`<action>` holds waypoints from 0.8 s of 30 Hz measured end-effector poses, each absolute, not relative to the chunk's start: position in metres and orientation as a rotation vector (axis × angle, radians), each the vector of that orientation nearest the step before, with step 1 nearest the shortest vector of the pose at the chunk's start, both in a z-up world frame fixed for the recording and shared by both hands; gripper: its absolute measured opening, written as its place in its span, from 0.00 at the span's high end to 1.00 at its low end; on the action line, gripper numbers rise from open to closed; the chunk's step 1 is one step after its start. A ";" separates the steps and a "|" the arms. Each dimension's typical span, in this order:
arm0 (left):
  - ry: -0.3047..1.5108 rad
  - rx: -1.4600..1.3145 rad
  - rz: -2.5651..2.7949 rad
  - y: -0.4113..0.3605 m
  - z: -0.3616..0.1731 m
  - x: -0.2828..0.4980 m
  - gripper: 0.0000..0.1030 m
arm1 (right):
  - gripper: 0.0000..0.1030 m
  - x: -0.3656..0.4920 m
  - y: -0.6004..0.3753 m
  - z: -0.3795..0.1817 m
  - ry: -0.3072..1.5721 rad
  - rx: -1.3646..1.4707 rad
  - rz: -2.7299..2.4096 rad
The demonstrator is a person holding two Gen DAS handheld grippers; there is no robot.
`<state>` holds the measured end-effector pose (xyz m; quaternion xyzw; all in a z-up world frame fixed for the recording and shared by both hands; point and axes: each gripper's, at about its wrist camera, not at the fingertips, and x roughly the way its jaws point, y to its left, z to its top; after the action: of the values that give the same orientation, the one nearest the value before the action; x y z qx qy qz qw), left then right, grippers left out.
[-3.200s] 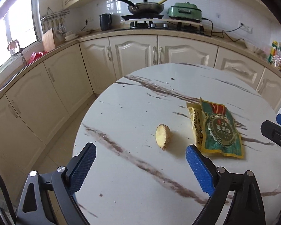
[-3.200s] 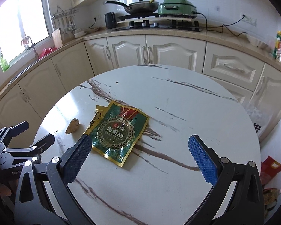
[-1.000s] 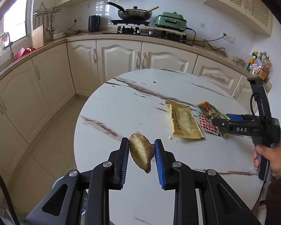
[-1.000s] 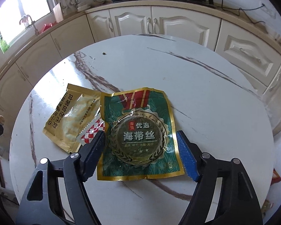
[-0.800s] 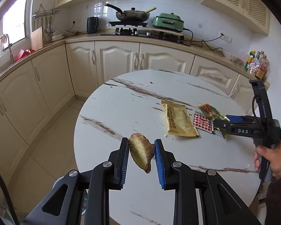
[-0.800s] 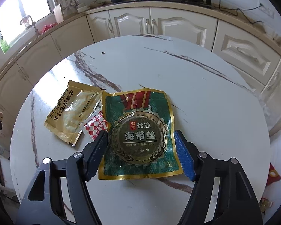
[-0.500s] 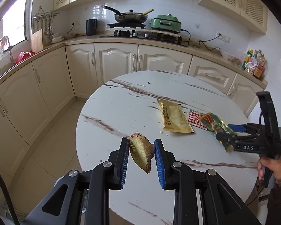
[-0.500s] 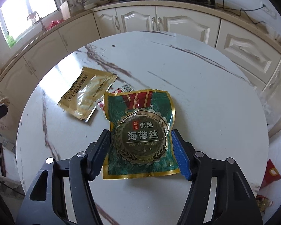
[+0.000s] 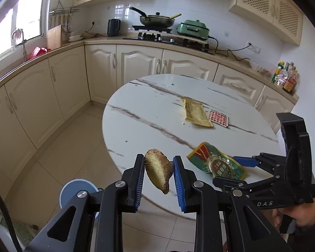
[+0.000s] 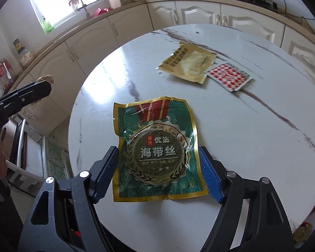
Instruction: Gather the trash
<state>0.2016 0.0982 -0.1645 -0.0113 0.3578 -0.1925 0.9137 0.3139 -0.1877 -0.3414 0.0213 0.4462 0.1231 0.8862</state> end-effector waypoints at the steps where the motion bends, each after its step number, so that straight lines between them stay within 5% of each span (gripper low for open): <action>1: 0.740 -0.032 -0.383 0.106 -0.166 0.193 0.77 | 0.23 0.315 -0.179 -0.343 0.926 0.032 0.268; 8: 0.735 -0.057 -0.318 0.146 -0.163 0.136 0.77 | 0.20 0.313 -0.128 -0.342 0.856 -0.033 0.244; 11: 0.720 -0.074 -0.303 0.157 -0.157 0.116 0.77 | 0.08 0.301 -0.107 -0.338 0.820 -0.119 0.265; 24: 0.710 -0.099 -0.277 0.187 -0.149 0.060 0.77 | 0.03 0.284 -0.049 -0.368 0.807 -0.297 0.276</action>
<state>0.0596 0.1874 -0.1486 -0.0483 0.3464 -0.1352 0.9270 0.2841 -0.0491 -0.3678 -0.1435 0.3900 0.1336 0.8997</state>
